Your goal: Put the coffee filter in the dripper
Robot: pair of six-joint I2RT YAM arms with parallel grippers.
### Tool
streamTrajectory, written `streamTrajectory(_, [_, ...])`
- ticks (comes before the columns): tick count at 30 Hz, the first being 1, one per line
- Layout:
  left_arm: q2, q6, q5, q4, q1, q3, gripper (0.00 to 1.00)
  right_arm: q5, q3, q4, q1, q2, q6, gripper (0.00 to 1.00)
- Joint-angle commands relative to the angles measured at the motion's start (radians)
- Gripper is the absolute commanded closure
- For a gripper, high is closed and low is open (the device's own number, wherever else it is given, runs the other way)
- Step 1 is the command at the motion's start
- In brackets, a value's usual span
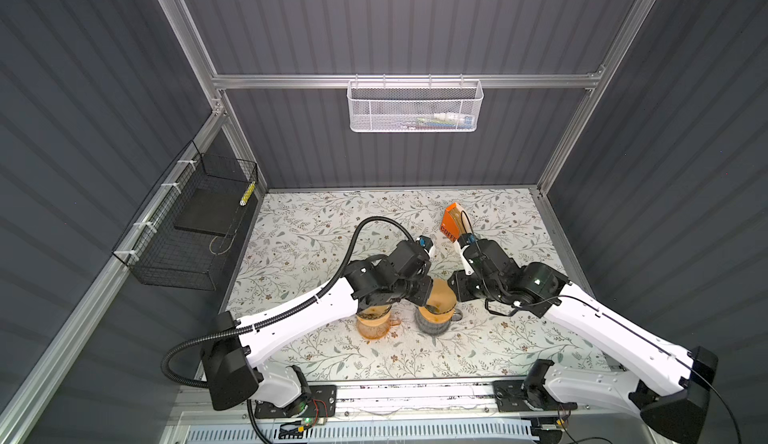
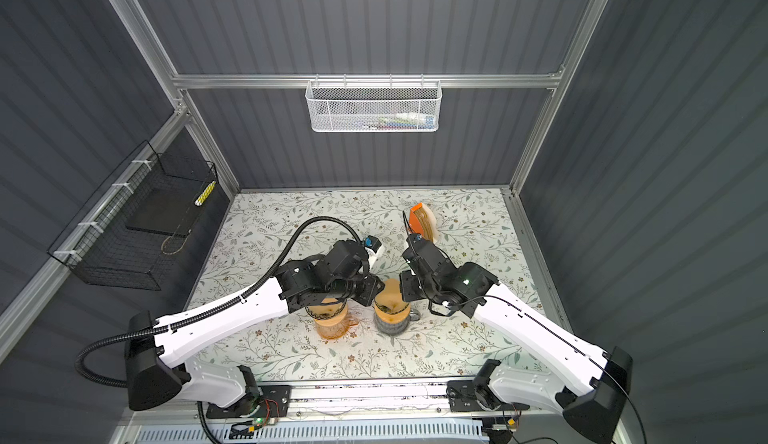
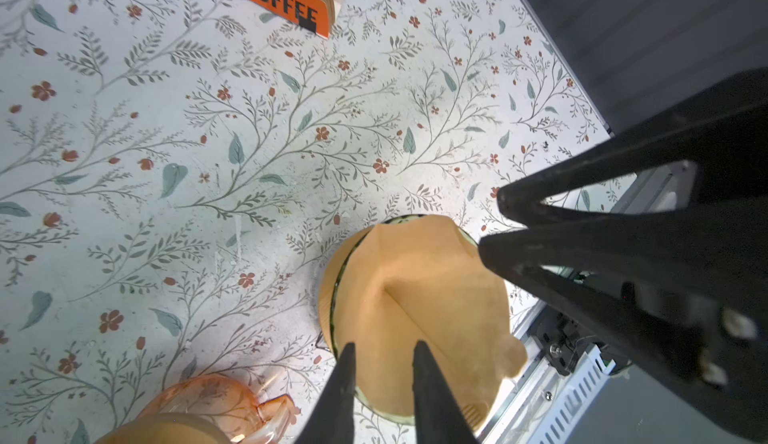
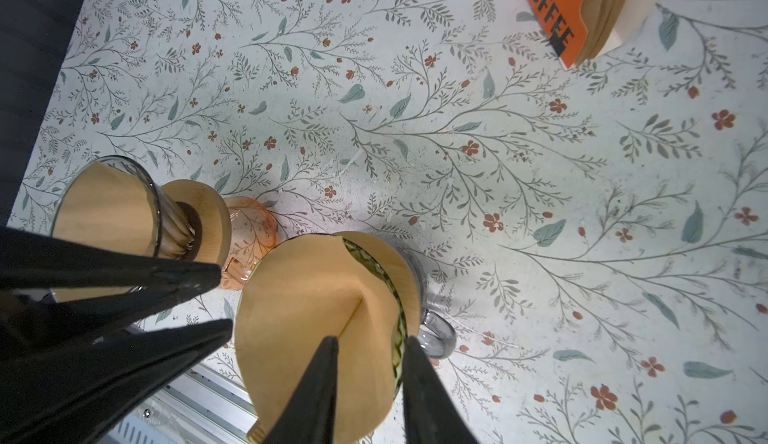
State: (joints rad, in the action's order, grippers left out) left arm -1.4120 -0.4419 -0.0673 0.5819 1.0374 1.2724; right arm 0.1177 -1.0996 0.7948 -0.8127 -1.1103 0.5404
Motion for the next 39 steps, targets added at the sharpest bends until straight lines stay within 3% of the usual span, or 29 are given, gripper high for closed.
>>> streamTrajectory(1, [0.051,-0.011,-0.113,-0.004,-0.015,0.036,0.71,0.06,-0.026,0.011,0.002,0.047,-0.014,0.67])
streamTrajectory(5, [0.101,-0.022,-0.152,-0.016,-0.095,0.016,0.58,0.091,-0.025,-0.002,0.053,0.094,-0.048,0.52])
streamTrajectory(7, [0.134,-0.025,-0.149,-0.037,-0.16,-0.011,0.36,0.095,-0.015,-0.026,0.096,0.128,-0.068,0.43])
streamTrajectory(9, [0.157,-0.019,-0.164,-0.035,-0.217,-0.027,0.14,0.094,-0.005,-0.05,0.139,0.157,-0.098,0.2])
streamTrajectory(10, [0.166,-0.01,-0.183,-0.034,-0.242,-0.033,0.06,0.098,0.0,-0.059,0.165,0.171,-0.108,0.03])
streamTrajectory(11, [0.169,-0.005,-0.2,-0.027,-0.263,-0.034,0.02,0.093,0.006,-0.069,0.189,0.181,-0.119,0.01])
streamTrajectory(17, [0.179,0.04,-0.211,-0.036,-0.445,-0.082,0.0,0.064,0.105,-0.18,0.369,0.205,-0.201,0.01])
streamTrajectory(23, [0.215,0.083,-0.175,-0.197,-0.69,-0.252,0.0,0.051,0.215,-0.33,0.514,0.193,-0.261,0.01])
streamTrajectory(27, [0.194,0.122,-0.177,-0.337,-0.803,-0.362,0.0,0.082,0.281,-0.453,0.608,0.162,-0.298,0.01])
streamTrajectory(32, [0.135,0.159,-0.19,-0.518,-0.901,-0.474,0.01,0.082,0.353,-0.602,0.699,0.092,-0.329,0.01])
streamTrajectory(39, [0.031,0.301,-0.274,-0.827,-0.919,-0.605,0.0,0.128,0.512,-0.89,0.754,0.035,-0.364,0.01])
